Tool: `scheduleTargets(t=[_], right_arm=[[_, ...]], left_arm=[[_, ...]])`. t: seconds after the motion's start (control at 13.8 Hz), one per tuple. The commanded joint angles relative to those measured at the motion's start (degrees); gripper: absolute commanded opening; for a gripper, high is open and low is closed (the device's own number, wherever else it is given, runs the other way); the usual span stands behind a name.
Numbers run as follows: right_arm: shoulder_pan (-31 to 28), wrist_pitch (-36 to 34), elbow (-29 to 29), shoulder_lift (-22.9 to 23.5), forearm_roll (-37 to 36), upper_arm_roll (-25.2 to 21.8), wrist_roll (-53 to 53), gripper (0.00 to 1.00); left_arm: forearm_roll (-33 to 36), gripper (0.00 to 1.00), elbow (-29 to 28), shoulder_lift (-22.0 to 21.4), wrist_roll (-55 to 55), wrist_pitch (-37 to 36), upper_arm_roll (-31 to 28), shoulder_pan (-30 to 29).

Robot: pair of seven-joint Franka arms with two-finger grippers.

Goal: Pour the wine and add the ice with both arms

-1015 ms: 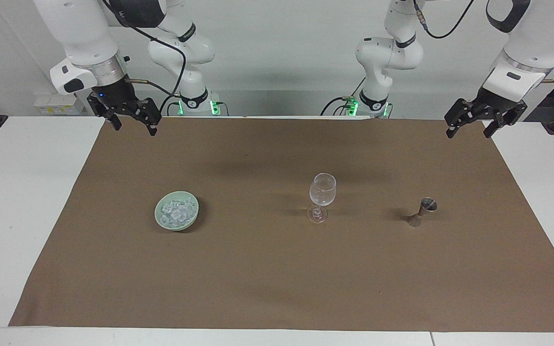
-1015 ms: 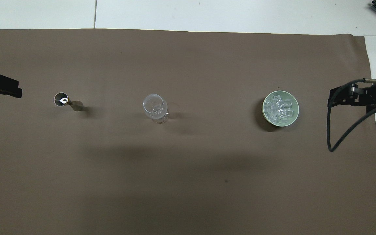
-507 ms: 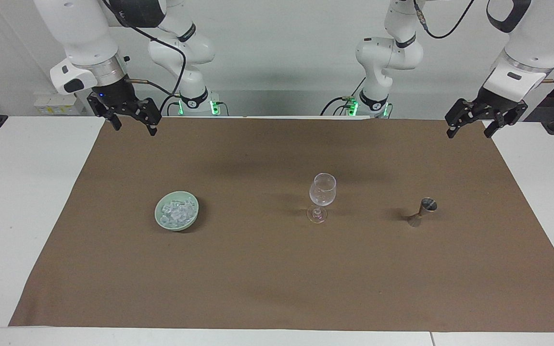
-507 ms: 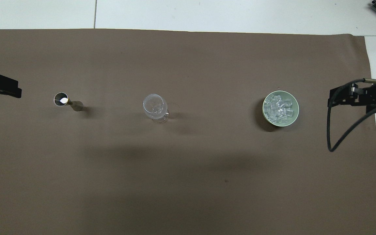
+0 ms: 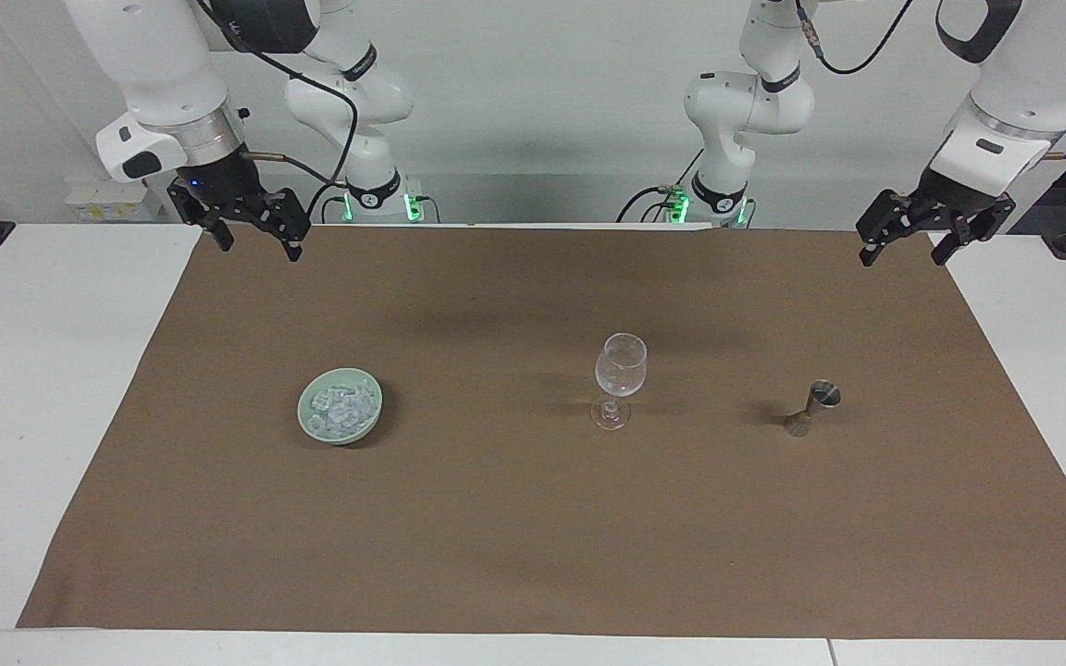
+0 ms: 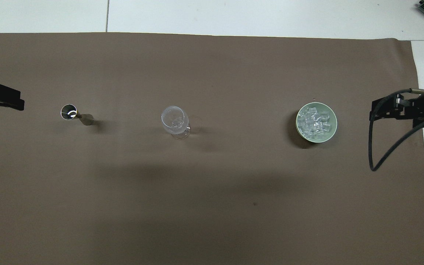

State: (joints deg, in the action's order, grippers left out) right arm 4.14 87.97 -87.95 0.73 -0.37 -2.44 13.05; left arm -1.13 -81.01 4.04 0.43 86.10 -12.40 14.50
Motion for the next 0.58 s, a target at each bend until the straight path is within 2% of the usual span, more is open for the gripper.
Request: scheduleTargets(t=[0.0, 0.51], right_arm=[[-0.4, 0.6, -1.1, -0.8, 1.4, -0.1, -1.1, 1.00], [-0.4, 0.6, -1.1, -0.8, 1.4, -0.1, -1.1, 1.00]], left_arm=[[-0.2, 1.00, 0.3, 0.2, -0.5, 0.5, -0.2, -0.1], [0.2, 1.00, 0.2, 0.1, 0.2, 0.5, -0.2, -0.1]])
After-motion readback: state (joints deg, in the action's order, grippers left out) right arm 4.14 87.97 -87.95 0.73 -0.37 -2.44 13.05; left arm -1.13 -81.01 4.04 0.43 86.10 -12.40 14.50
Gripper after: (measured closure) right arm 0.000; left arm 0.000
